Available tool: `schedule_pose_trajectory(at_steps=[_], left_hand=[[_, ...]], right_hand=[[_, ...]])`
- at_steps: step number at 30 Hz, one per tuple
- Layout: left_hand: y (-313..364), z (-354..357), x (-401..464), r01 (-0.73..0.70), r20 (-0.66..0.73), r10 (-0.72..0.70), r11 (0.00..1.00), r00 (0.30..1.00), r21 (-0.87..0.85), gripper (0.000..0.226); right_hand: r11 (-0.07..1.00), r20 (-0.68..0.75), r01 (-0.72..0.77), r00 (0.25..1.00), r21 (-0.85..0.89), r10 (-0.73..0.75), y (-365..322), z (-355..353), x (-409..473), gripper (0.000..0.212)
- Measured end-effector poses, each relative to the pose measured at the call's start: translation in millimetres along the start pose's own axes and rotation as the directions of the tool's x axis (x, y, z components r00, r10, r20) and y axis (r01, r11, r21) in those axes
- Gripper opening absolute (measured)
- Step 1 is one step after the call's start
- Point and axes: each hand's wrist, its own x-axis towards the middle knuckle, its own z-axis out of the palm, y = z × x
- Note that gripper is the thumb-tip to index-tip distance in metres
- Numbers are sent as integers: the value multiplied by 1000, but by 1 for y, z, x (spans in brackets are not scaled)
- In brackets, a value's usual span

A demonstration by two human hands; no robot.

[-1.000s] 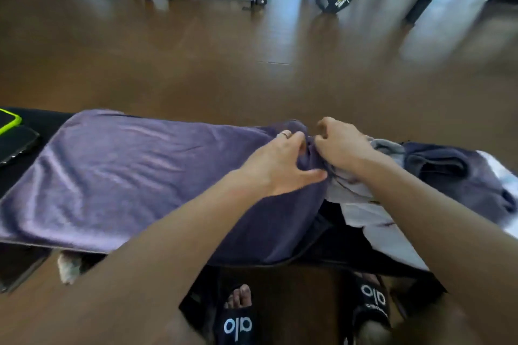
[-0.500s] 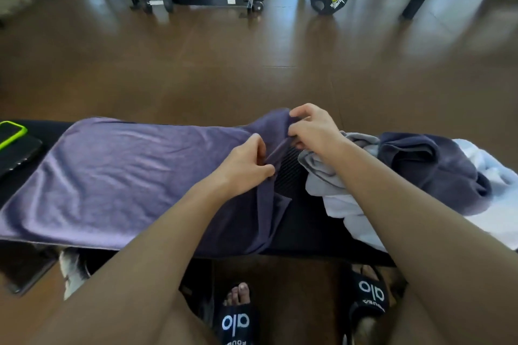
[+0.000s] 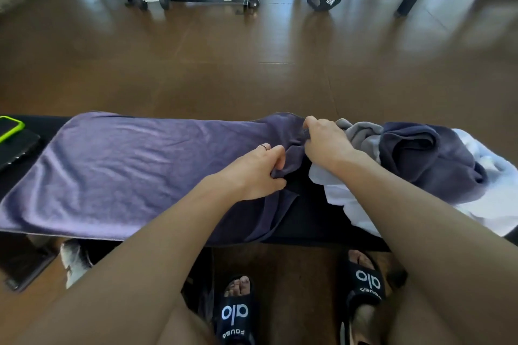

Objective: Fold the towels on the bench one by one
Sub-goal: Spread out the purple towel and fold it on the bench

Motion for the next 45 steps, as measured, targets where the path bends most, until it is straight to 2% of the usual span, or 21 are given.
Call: schedule_pose_trajectory(at_steps=[4,9,12,14,18,21,23,25,27,29,32,35,38,40,42,45], left_hand=[[4,1,0,58,-57,-61,997,997,-50,14],[6,1,-2,182,-71,-201,960,977,-211,9],[1,-1,-1,235,-44,-260,924,965,-303,10],[2,-3,-5,218,21,-222,930,975,-297,15],[12,3,-13,79,71,-71,989,995,-127,23],[20,6,-19,15,69,-20,998,997,66,29],[30,3,-23,-81,12,81,957,997,279,32],[46,2,-28,-196,-15,222,888,975,415,33],[59,9,-32,-222,32,232,866,972,448,36],[61,19,-33,-184,103,153,854,983,487,32],[57,22,-35,-192,225,113,909,968,369,18],[57,19,-41,-219,364,179,973,914,70,11],[57,21,-44,-234,424,228,971,877,-38,7],[53,25,-42,-255,415,253,966,874,-52,5],[49,30,-39,-218,367,228,973,902,-69,7],[46,30,-32,-206,142,207,978,968,-23,9]], right_hand=[[999,22,-3,1000,-51,4,13,-4,-10,27],[983,-35,21,999,181,-15,8,-11,-15,32],[980,49,17,998,200,-27,-8,-10,-19,35],[982,94,8,995,186,-26,-15,-8,-18,34],[941,24,-101,995,323,98,-13,-15,-10,32],[962,32,-102,995,252,97,-5,-14,-11,24],[982,35,-38,999,184,32,-3,-11,-12,21],[980,59,-4,998,199,-8,-2,-11,-13,31],[972,69,21,997,236,-39,-1,-12,-15,35],[969,62,40,996,243,-57,2,-11,-16,37],[968,45,22,998,251,-34,4,-9,-15,31],[968,64,-7,998,251,-9,6,-10,-14,30],[973,82,-2,996,231,-18,7,-10,-14,32],[978,81,2,996,207,-19,7,-10,-14,31],[987,91,-8,996,163,-7,6,-10,-14,31],[997,102,-14,995,71,7,5,-7,-12,31]])
